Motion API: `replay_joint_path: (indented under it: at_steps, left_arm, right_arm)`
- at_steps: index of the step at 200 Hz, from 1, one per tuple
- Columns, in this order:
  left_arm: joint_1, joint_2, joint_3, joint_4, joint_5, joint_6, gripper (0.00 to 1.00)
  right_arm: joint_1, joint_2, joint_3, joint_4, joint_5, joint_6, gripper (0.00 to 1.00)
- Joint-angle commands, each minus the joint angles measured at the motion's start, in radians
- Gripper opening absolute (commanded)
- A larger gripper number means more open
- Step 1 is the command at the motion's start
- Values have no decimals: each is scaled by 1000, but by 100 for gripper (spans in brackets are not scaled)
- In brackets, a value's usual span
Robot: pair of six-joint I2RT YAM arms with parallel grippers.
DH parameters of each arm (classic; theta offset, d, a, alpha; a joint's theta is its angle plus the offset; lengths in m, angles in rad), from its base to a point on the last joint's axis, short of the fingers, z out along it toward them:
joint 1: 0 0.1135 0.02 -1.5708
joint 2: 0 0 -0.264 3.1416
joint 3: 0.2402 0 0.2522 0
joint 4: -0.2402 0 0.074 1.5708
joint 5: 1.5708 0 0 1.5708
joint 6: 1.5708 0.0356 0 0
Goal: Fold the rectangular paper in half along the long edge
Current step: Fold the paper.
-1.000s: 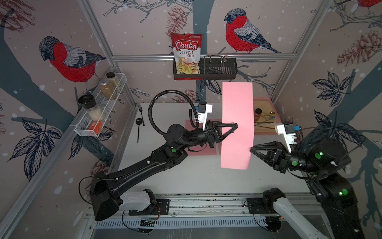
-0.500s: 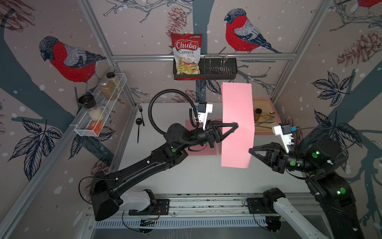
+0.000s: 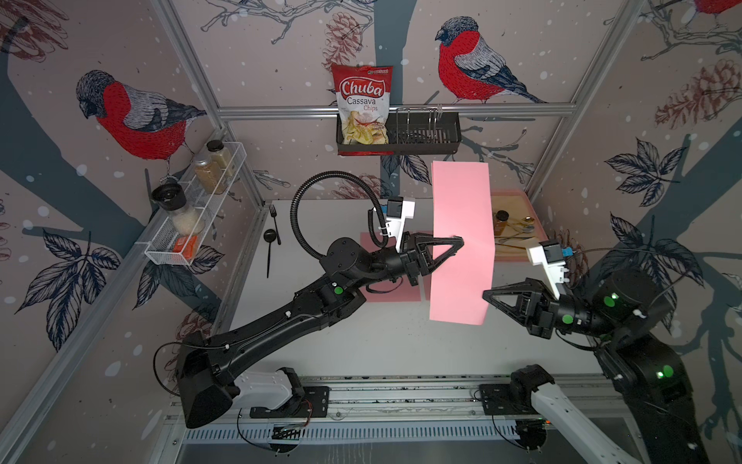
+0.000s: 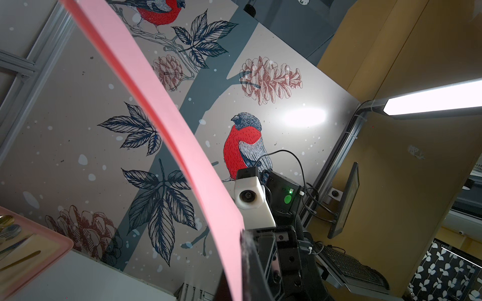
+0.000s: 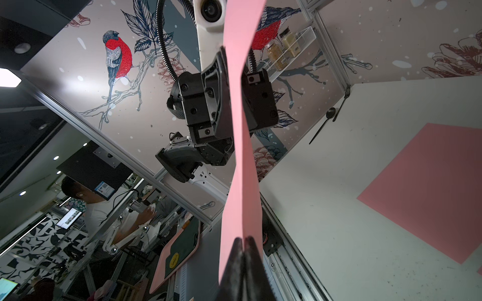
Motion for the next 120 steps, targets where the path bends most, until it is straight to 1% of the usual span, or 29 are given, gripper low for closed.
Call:
replay_joint_path:
  at_steps: [1,6,22,27,32,39,45,58,66,71,78,83,86,100,107,113,120]
  left_arm:
    - [0,-6,8,7,-14,20,0]
    - [0,-5,8,6,-16,22,0]
    - [0,-6,9,5,-24,24,0]
    - [0,-6,8,3,-25,26,0]
    - [0,-6,8,4,-29,25,0]
    - [0,-6,8,3,-32,27,0]
    - [0,-6,9,3,-34,29,0]
    - [0,-1,13,2,-34,32,0]
    - [0,0,17,0,-34,33,0]
    - [0,2,18,-1,-34,32,0]
    - [0,3,20,-3,-35,35,0]
    - [0,6,23,-3,-35,35,0]
    - [0,6,24,-4,-36,36,0]
    - [0,8,26,-5,-35,37,0]
    - [0,10,28,-8,-35,39,0]
    - [0,12,30,-7,-35,39,0]
    - [0,12,31,-7,-35,41,0]
  right_arm:
    - [4,-2,0,-11,2,-21,5]
    - [5,-5,0,-11,1,-23,0]
    - [9,-7,6,-19,0,-25,0]
    - [9,-7,9,-22,4,-24,5]
    - [10,-6,11,-30,8,-25,14]
    - [10,-6,13,-36,10,-27,15]
    - [10,-8,11,-37,7,-28,13]
    - [12,-13,11,-42,6,-31,1]
    - [11,-15,12,-46,4,-29,0]
    - [12,-17,12,-47,6,-28,3]
    - [12,-16,15,-54,10,-29,13]
    - [12,-16,14,-60,12,-31,14]
    - [12,-16,15,-61,11,-33,14]
    - [13,-20,12,-65,8,-31,3]
    - [14,-25,12,-68,10,-32,1]
    - [14,-25,12,-72,9,-32,4]
    - [14,-26,12,-79,16,-31,12]
